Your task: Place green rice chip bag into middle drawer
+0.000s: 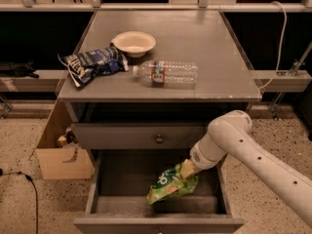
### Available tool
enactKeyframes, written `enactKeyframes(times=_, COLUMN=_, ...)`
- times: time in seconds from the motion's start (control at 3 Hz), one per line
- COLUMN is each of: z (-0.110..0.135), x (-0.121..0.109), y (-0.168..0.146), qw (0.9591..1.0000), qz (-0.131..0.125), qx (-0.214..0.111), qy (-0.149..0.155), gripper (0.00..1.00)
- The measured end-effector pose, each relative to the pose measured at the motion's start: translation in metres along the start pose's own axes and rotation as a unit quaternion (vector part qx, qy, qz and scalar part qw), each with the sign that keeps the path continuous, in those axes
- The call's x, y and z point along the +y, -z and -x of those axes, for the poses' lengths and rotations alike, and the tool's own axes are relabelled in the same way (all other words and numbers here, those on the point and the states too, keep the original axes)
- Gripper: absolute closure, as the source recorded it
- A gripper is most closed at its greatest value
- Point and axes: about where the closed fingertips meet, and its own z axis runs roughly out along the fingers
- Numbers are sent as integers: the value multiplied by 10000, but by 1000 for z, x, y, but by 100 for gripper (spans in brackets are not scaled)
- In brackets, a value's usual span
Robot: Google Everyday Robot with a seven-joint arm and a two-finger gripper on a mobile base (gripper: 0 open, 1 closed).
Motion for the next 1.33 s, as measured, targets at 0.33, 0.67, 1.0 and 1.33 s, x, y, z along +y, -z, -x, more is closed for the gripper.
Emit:
enactKeyframes(times=0.33, z=13, x=-2, y=-23, qw=9993, qz=-246, qx=163, qy=-233, gripper=100)
enactKeyframes(times=0.67, z=37, x=-18, y=-48, qw=9961, qz=-497, qx=253, qy=-687, gripper=100)
enactKeyframes(times=1.0, z=37, x=-18, y=-48, qw=9961, qz=-497, qx=253, qy=-687, gripper=100)
enactKeyframes(times=1.33, z=3, x=-23, y=-35, qw=9965, qz=-421, qx=262, qy=-669, gripper=100)
